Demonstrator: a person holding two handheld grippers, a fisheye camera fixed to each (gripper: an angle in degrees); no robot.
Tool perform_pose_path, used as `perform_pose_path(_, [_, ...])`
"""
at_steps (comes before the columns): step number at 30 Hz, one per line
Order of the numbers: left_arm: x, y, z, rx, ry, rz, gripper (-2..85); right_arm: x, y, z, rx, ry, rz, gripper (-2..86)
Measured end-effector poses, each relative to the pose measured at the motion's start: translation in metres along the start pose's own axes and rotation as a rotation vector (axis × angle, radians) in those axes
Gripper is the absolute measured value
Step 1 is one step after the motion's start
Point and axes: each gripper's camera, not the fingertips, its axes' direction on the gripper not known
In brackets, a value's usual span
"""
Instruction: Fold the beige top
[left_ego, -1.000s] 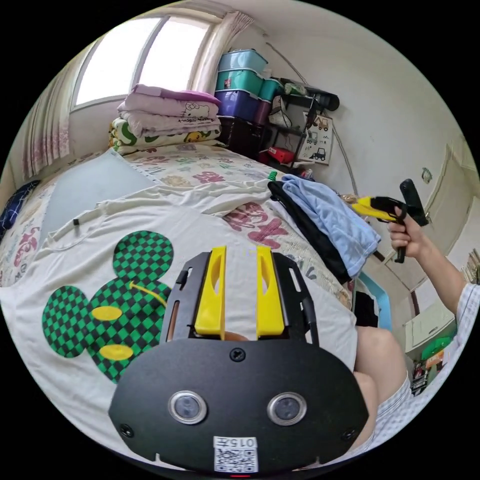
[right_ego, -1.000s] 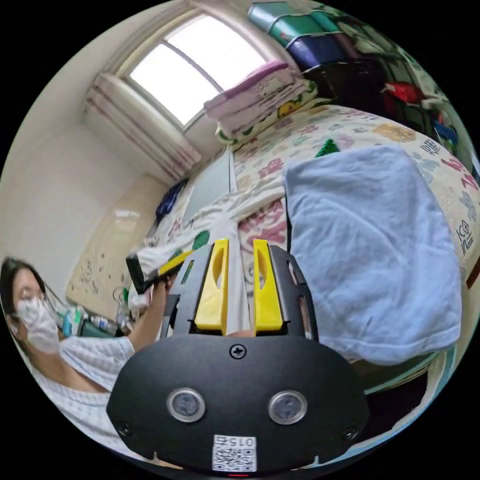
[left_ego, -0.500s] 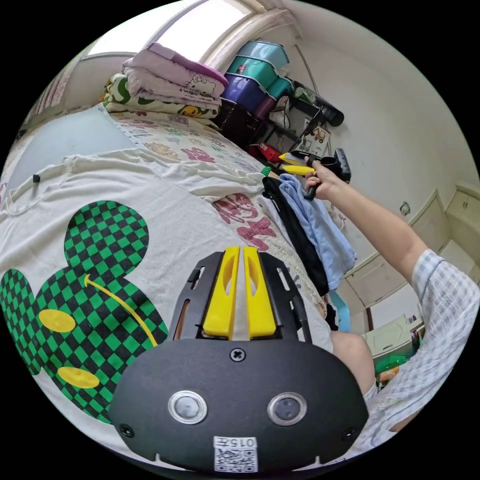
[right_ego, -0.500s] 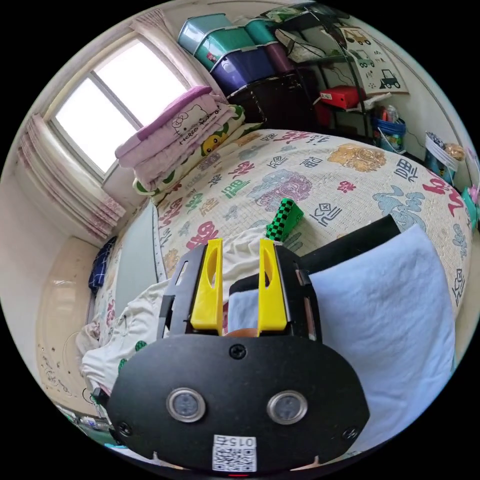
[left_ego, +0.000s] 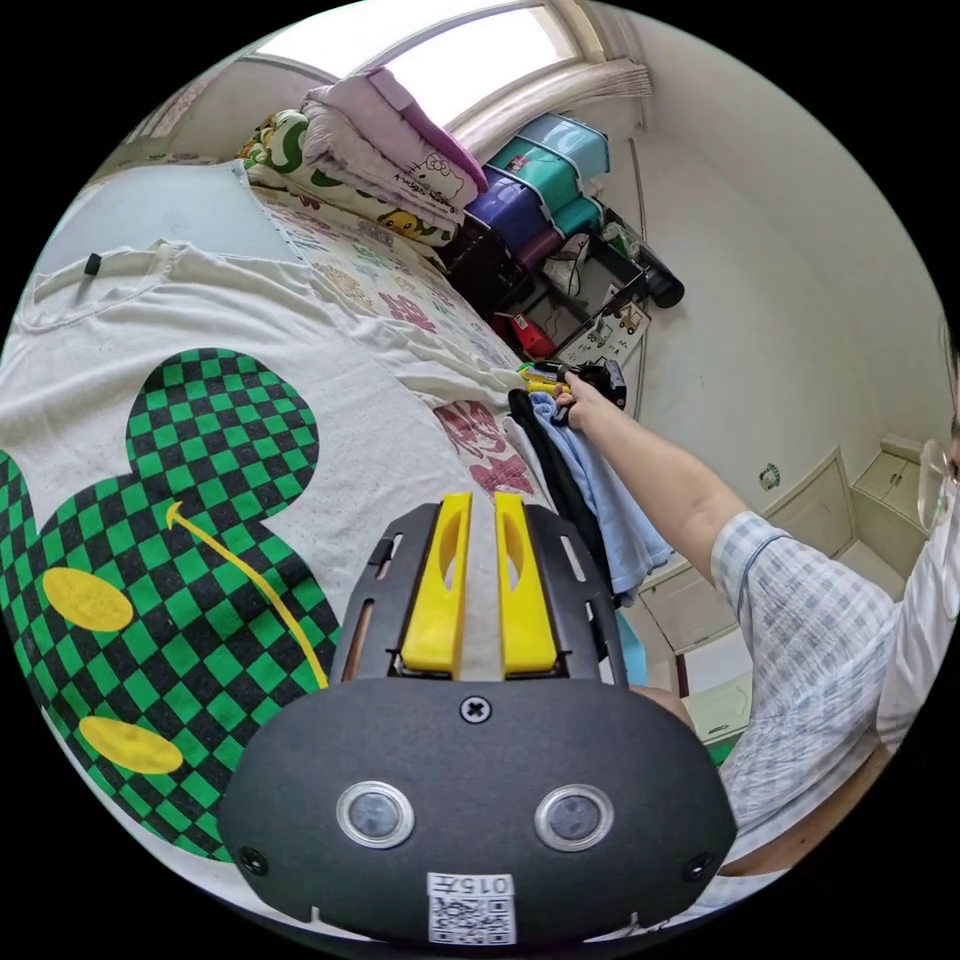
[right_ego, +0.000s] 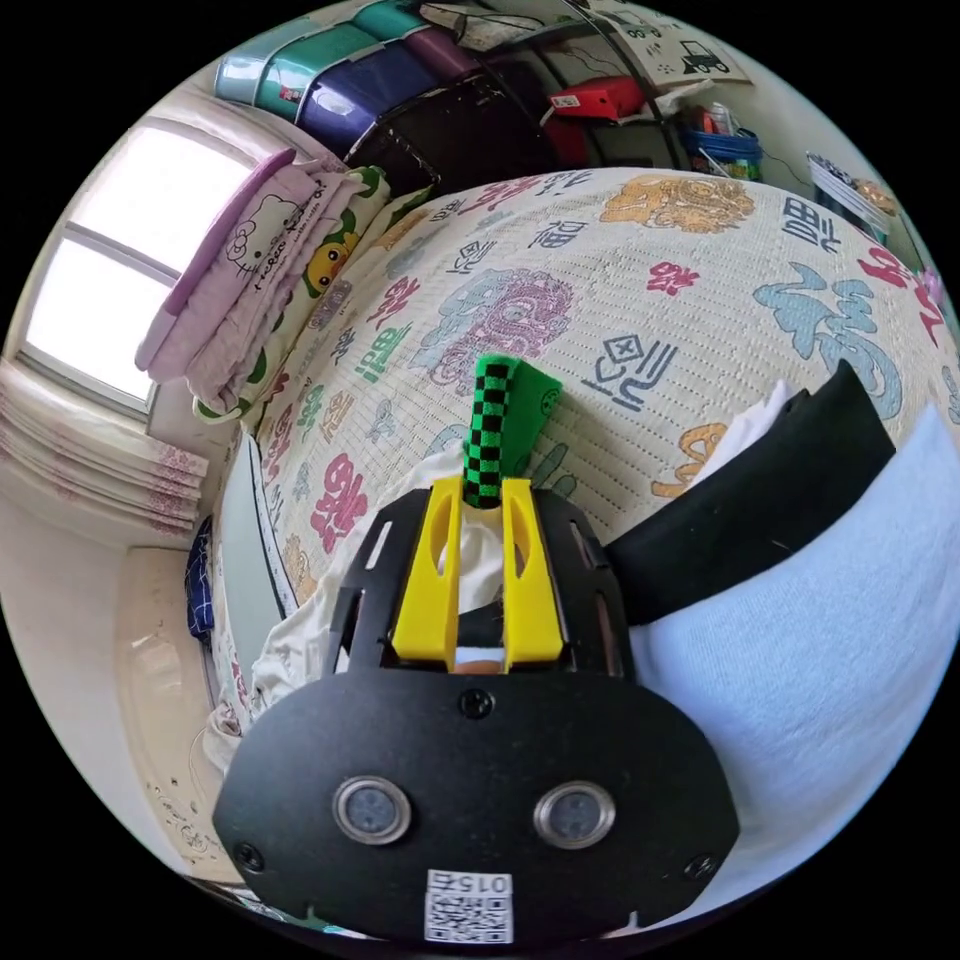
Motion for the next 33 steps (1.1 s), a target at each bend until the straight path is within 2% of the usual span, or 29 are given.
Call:
perform_pose_path(4, [-0.007,0.003,0.004,0.001,0.006,-0.005,4.3,0.014,0.036,0.006,0.062,-0.039,-0.030,2.0])
perform_pose_path(7, [-0.007,0.007,0.007,0.005,0.010,0.019,4.7,0.016,0.089,-0.004,0.204,-0.079,-0.132,1.3])
perform_pose_path(9, [-0.009,0.010,0.009,0.006,0.039,0.044,5.1,-0.003,0.147,-0.024,0.336,-0.110,-0.340,1.0])
perform_pose_path(11, [-0.009,0.013,0.010,0.007,0.046,0.061,5.4,-0.030,0.195,-0.041,0.351,-0.126,-0.572,0.9])
perform_pose_path(12, [-0.009,0.014,0.011,0.011,0.054,0.070,5.5,-0.049,0.233,-0.053,0.339,-0.131,-0.734,1.0])
perform_pose_path(15, [-0.009,0.020,0.002,0.088,0.059,0.091,6.4,-0.078,0.345,-0.080,0.299,-0.194,-1.019,1.2])
perform_pose_path(17, [-0.002,0.017,-0.014,0.106,0.046,0.075,6.7,-0.080,0.418,-0.090,0.258,-0.294,-1.128,1.5])
perform_pose_path(20, [0.010,0.011,-0.068,0.197,0.169,0.019,8.6,-0.067,0.534,-0.085,0.148,-0.399,-1.250,2.1])
perform_pose_path(23, [0.013,0.033,-0.119,0.270,0.178,-0.033,11.8,-0.038,0.644,-0.058,0.041,-0.361,-1.385,2.6])
perform_pose_path(28, [-0.012,0.135,-0.147,0.230,0.171,-0.209,15.3,0.046,0.773,0.009,-0.108,-0.415,-1.299,2.8])
perform_pose_path(33, [-0.033,0.230,-0.130,0.206,0.279,-0.416,16.2,0.111,0.891,0.060,-0.136,-0.182,-1.399,1.7])
